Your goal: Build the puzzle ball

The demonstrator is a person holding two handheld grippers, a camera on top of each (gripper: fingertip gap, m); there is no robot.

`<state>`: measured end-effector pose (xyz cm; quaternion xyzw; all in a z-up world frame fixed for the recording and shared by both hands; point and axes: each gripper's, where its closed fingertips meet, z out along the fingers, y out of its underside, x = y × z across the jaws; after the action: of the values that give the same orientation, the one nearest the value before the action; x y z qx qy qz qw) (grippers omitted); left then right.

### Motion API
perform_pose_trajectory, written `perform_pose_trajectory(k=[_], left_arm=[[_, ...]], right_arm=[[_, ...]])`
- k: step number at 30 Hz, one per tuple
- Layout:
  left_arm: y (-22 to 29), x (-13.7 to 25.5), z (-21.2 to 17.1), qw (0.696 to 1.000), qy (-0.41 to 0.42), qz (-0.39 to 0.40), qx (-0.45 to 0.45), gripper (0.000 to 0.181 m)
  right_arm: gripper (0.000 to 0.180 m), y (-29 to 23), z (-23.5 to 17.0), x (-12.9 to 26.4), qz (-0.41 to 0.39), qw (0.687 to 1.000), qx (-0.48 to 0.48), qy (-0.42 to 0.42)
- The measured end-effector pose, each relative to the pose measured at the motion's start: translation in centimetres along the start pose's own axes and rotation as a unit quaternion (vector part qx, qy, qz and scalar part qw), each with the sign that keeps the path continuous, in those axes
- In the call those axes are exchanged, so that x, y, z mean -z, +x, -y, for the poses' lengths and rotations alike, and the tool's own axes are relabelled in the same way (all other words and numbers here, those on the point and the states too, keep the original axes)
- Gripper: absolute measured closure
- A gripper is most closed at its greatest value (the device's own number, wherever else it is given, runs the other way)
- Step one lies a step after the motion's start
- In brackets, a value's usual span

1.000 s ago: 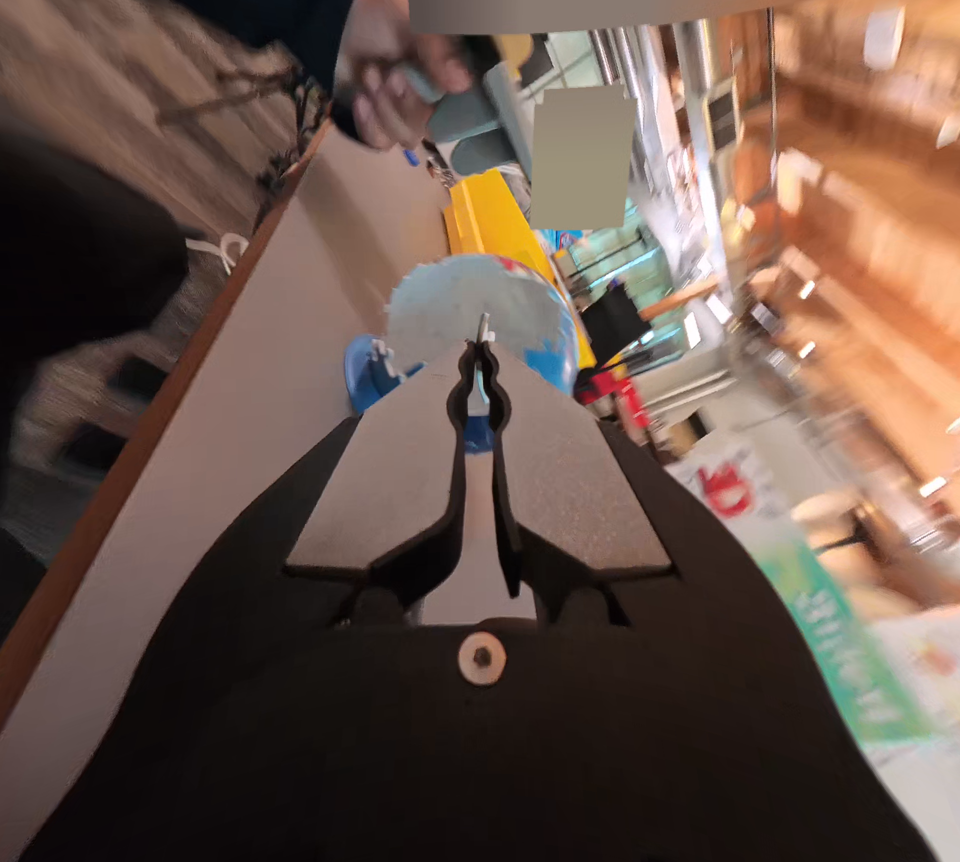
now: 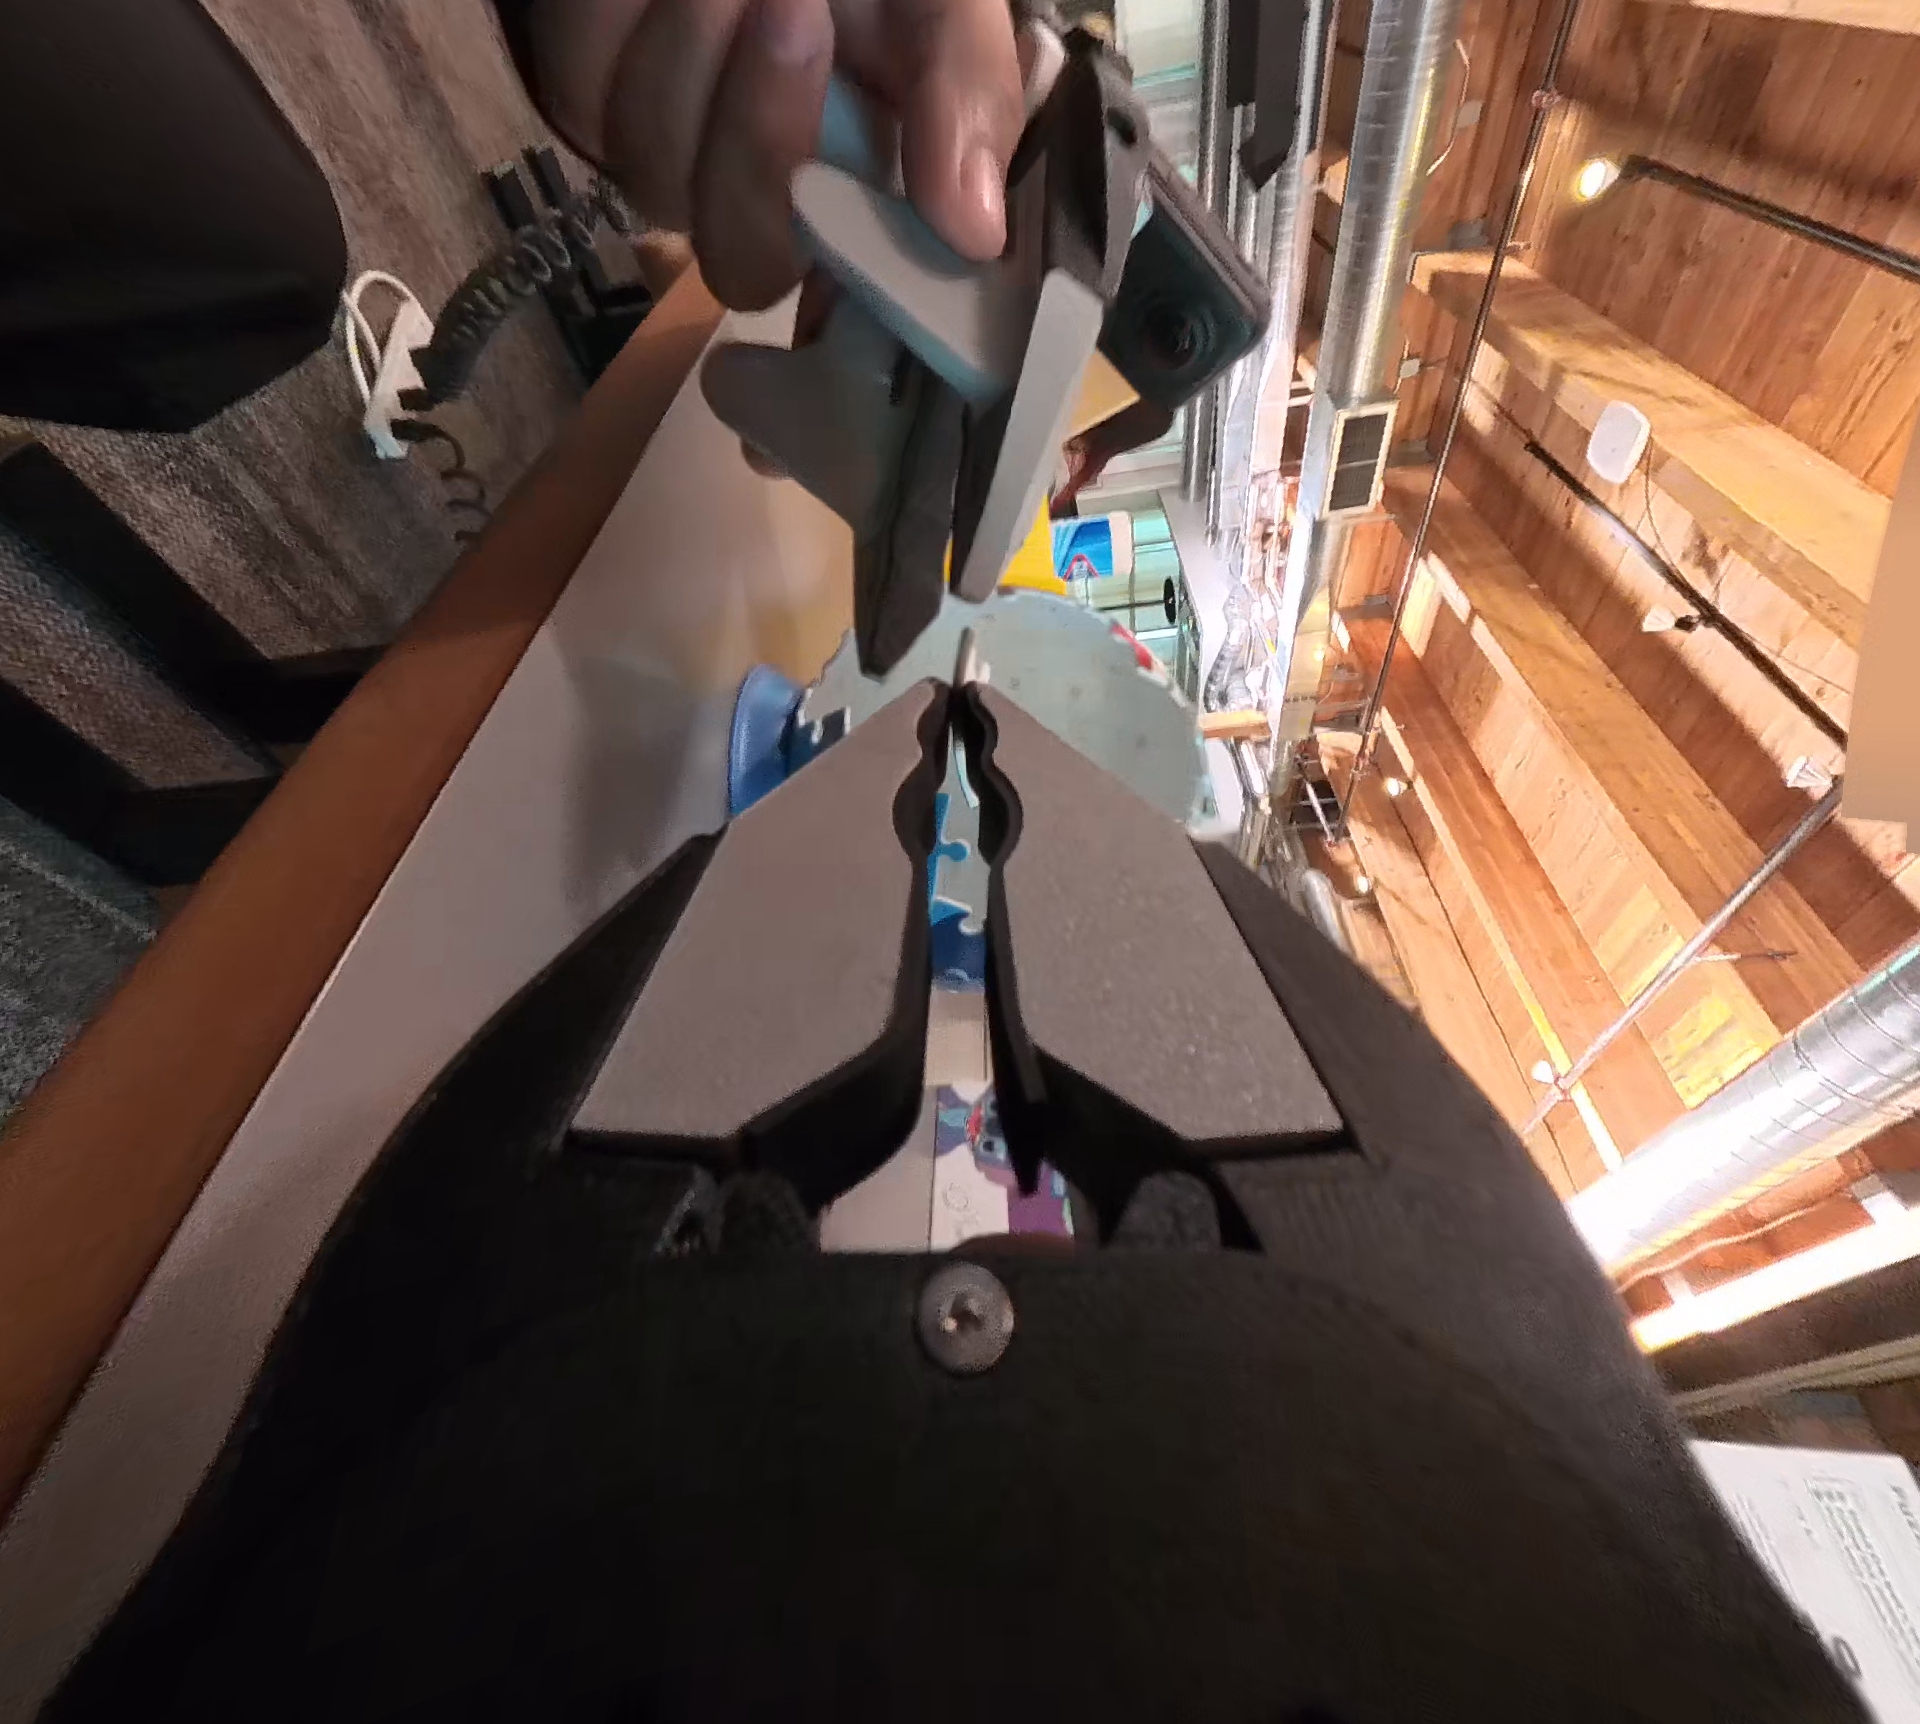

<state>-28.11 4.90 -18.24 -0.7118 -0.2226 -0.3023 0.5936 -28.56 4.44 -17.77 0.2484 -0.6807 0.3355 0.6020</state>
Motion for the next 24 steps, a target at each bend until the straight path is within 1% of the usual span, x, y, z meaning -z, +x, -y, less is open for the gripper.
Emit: perform_pose_trajectory(k=[3,4,5,11,15,17,24], left_arm=[[-0.5,-0.4,-0.1,1.000,0.005,0.021,-0.007,0.152],[-0.9,-0.4,0.2,0.999,0.016,0.034,-0.010,0.155],[-1.1,-0.3,0.5,0.999,0.026,0.041,-0.010,0.161],[-1.4,-0.3,0.1,0.999,0.032,0.041,-0.001,0.167],[-1.8,0.1,-0.1,0.999,0.026,0.048,-0.004,0.176],[-1.8,0.3,-0.3,0.999,0.021,0.043,0.000,0.180],[-2.2,0.4,-0.6,0.999,0.012,0.049,0.001,0.180]], right_arm=[[0.180,-1.0,-1.0,-0.6,0.023,0.999,0.005,-0.029],[0.180,-1.0,-0.9,-0.7,0.020,0.999,0.010,-0.032],[0.180,-0.9,-0.8,-0.8,0.018,0.999,0.011,-0.033],[0.180,-1.1,-0.9,-1.0,0.017,0.999,0.020,-0.042],[0.178,-1.4,-0.9,-1.0,0.017,0.998,0.042,-0.041],[0.176,-1.3,-0.6,-0.9,0.013,0.999,0.038,-0.034],[0.175,-1.7,-0.7,-1.0,0.023,0.998,0.041,-0.033]])
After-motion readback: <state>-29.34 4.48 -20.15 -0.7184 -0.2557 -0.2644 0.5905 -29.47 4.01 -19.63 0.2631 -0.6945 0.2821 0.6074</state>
